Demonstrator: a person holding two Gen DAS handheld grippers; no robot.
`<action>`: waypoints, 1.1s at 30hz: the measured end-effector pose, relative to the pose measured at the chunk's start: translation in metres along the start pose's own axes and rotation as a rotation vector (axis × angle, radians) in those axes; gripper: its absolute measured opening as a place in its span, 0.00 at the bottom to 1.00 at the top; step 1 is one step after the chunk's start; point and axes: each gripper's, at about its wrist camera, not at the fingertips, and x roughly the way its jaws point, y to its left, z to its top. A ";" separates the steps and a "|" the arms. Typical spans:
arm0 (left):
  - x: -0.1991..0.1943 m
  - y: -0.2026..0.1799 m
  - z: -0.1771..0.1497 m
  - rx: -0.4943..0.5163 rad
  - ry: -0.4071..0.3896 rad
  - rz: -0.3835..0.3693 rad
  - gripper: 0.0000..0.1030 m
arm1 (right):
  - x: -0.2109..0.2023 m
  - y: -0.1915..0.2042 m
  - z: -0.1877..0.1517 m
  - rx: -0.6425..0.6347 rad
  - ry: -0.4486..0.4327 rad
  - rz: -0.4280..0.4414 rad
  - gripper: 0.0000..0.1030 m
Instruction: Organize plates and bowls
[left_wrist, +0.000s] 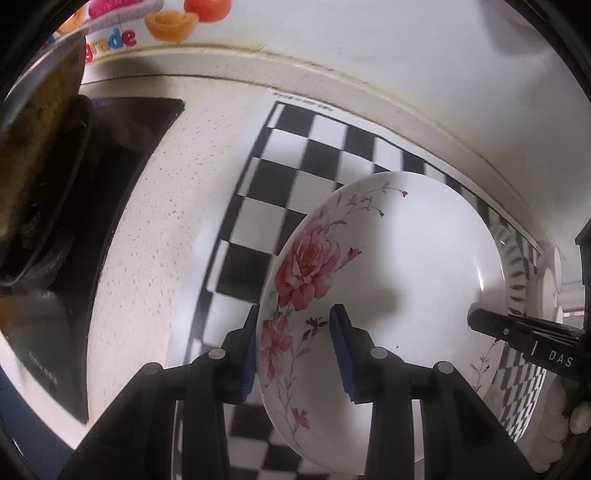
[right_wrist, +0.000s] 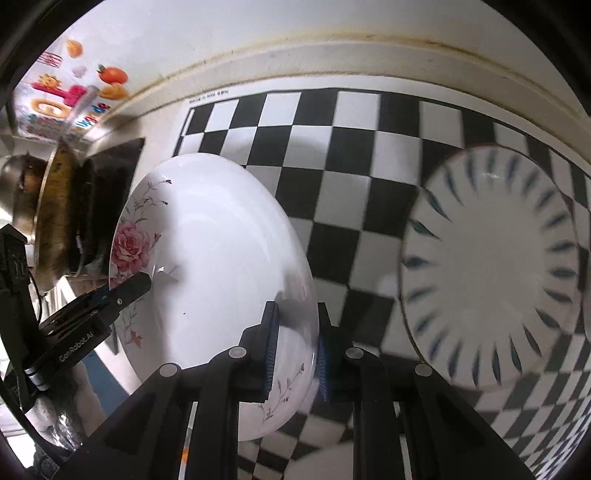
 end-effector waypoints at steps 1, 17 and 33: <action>-0.008 -0.004 -0.003 0.010 -0.005 0.003 0.31 | -0.006 -0.002 -0.004 0.004 -0.005 0.004 0.20; -0.056 -0.095 -0.063 0.120 -0.023 -0.028 0.31 | -0.108 -0.089 -0.114 0.079 -0.089 0.049 0.19; 0.009 -0.144 -0.131 0.210 0.127 0.003 0.31 | -0.073 -0.170 -0.210 0.193 -0.002 0.070 0.19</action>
